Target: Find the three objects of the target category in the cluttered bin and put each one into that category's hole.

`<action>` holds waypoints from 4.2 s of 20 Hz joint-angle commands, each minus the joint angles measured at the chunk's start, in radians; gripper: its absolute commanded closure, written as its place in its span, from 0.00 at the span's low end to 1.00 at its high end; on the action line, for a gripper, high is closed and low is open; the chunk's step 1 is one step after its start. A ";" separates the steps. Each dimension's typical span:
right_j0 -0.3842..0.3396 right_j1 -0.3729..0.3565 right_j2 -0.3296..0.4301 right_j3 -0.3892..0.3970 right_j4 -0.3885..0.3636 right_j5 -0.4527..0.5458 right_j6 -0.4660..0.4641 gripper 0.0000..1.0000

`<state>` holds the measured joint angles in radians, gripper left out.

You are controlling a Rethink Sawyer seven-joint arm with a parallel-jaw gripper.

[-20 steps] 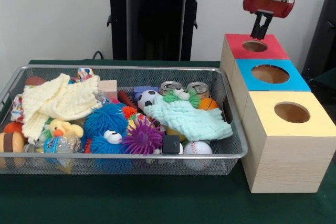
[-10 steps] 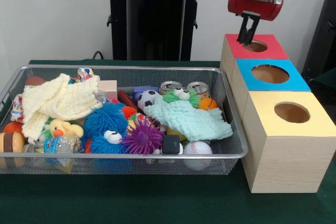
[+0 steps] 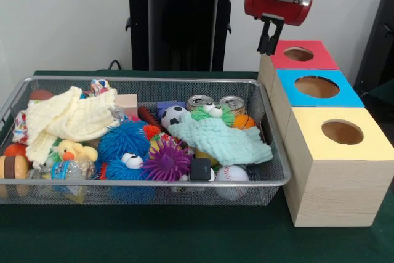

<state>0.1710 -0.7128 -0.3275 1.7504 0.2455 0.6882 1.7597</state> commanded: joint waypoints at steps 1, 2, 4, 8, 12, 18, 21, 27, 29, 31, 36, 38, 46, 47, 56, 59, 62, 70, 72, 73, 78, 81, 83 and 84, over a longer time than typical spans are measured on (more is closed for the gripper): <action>-0.094 -0.008 0.148 -0.027 -0.101 0.089 -0.120 1.00; -0.112 -0.007 0.159 -0.026 -0.114 0.081 -0.140 1.00; -0.149 0.004 0.186 -0.035 -0.140 0.067 -0.173 1.00; -0.208 0.022 0.238 -0.065 -0.194 0.069 -0.217 1.00; -0.271 0.033 0.294 -0.090 -0.258 0.067 -0.255 1.00; -0.351 0.031 0.374 -0.105 -0.346 0.088 -0.285 1.00; -0.397 0.043 0.411 -0.129 -0.386 0.099 -0.312 1.00; -0.486 0.099 0.500 -0.222 -0.472 0.146 -0.376 1.00; -0.508 0.116 0.528 -0.249 -0.497 0.165 -0.390 1.00; -0.528 0.133 0.553 -0.281 -0.521 0.187 -0.404 1.00; -0.573 0.179 0.615 -0.361 -0.577 0.246 -0.455 1.00; -0.590 0.191 0.639 -0.384 -0.596 0.265 -0.474 1.00; -0.639 0.237 0.711 -0.459 -0.657 0.321 -0.555 1.00; -0.643 0.240 0.717 -0.467 -0.661 0.330 -0.562 1.00; -0.660 0.268 0.754 -0.565 -0.684 0.433 -0.621 1.00; -0.666 0.281 0.763 -0.604 -0.692 0.469 -0.654 1.00; -0.669 0.283 0.770 -0.627 -0.698 0.495 -0.674 1.00; -0.674 0.295 0.788 -0.703 -0.718 0.568 -0.727 1.00; -0.683 0.299 0.792 -0.713 -0.722 0.574 -0.744 1.00; -0.691 0.296 0.793 -0.707 -0.724 0.569 -0.755 1.00; -0.718 0.284 0.804 -0.695 -0.725 0.559 -0.796 1.00; -0.752 0.249 0.807 -0.673 -0.723 0.567 -0.832 1.00; -0.770 0.232 0.808 -0.654 -0.721 0.563 -0.843 1.00; -0.779 0.226 0.808 -0.643 -0.720 0.559 -0.847 1.00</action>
<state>-0.5498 -0.4536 0.4153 1.0637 -0.4152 1.1599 1.3004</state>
